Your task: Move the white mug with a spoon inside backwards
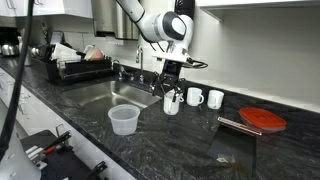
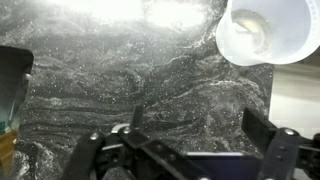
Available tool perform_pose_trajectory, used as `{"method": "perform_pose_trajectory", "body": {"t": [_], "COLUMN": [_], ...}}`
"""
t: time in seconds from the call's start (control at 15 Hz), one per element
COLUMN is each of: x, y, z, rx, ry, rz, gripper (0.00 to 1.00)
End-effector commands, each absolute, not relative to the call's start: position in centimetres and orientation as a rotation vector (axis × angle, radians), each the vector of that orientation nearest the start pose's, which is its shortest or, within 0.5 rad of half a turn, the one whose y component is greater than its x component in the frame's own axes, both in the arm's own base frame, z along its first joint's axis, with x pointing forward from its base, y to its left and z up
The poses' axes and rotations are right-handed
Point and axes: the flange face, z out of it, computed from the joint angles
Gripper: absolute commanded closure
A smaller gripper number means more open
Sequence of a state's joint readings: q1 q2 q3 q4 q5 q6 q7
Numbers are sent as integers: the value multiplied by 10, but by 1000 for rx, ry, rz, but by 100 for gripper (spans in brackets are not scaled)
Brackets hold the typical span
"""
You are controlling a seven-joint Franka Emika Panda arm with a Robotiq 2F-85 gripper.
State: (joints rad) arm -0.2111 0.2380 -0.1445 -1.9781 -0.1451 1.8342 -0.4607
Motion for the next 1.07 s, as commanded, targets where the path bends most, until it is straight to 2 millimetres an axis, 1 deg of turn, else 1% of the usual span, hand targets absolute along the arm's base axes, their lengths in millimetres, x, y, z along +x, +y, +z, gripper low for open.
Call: {"method": "perform_pose_trajectory", "body": {"t": [0.0,0.2,0.27,0.4,0.47,0.67,1.0], "x": [497,473,487,477,475,475,475], "y": [-193,-174,-182,-175,-174,-174,-174], "z": [350,370,362,371,371,368,368], "rx": [-3046,-2905,-2966,-2932,-2928,-2923,-2923], "ry": [-165,-151,-161,-147,-145,-144,-144], "rz": [646,659,674,669,668,676,676], "gripper": [0,0,0,0,0,0,0]}}
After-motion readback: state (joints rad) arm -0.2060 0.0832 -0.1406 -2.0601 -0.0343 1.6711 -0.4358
